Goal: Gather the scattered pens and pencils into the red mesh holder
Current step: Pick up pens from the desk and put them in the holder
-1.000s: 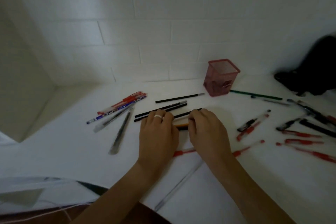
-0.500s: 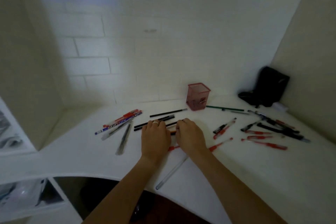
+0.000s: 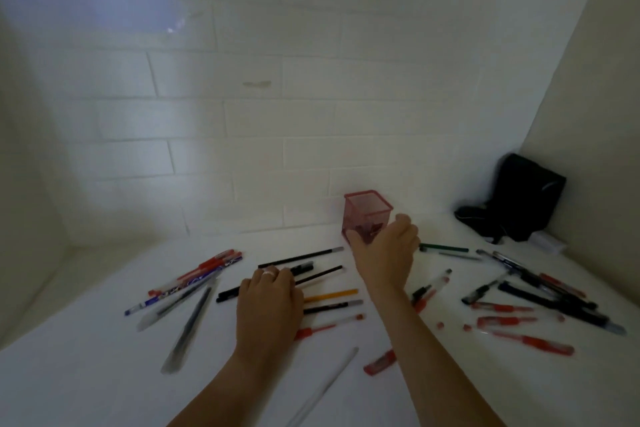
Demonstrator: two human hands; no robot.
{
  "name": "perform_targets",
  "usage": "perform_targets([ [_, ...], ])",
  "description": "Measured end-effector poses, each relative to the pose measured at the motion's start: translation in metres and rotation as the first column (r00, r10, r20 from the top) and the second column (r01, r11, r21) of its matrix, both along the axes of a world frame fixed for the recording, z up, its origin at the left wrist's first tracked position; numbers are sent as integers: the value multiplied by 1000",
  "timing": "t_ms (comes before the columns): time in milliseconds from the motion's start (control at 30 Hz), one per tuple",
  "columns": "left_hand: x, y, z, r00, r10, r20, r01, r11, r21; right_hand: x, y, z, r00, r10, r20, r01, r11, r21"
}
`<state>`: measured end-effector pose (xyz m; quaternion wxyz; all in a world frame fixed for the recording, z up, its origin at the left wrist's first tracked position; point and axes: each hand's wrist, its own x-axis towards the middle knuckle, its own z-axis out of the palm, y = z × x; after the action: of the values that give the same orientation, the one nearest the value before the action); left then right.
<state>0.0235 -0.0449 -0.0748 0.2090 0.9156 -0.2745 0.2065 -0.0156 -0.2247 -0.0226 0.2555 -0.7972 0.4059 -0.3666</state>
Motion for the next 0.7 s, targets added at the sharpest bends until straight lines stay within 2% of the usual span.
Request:
perform_targets([
  [100,1,-1,-2,1000,-1,12,1,1000,4,18,-19,-4,998,62,-1,-62,988,144],
  [167,1,-1,-1,1000,-4,12,4,1000,-10,27,-25,-7,997,68,37,-73,983,168],
  [267,0,-1,-1,1000,-8,-8,8,1000,-29,32,-25,-9,995,34,88,-45,991,126],
  [400,-1,0,1,999,-5,-41,5,1000,-14,21,-8,-16,997,16,71,-21,998,65],
  [600,3,0,19,1000,-19,-2,19,1000,9,2,5,-26,997,33,69,-34,999,14],
  [700,26,-10,34,1000,-10,19,8,997,71,-1,7,-27,999,11,47,-11,1000,-8],
])
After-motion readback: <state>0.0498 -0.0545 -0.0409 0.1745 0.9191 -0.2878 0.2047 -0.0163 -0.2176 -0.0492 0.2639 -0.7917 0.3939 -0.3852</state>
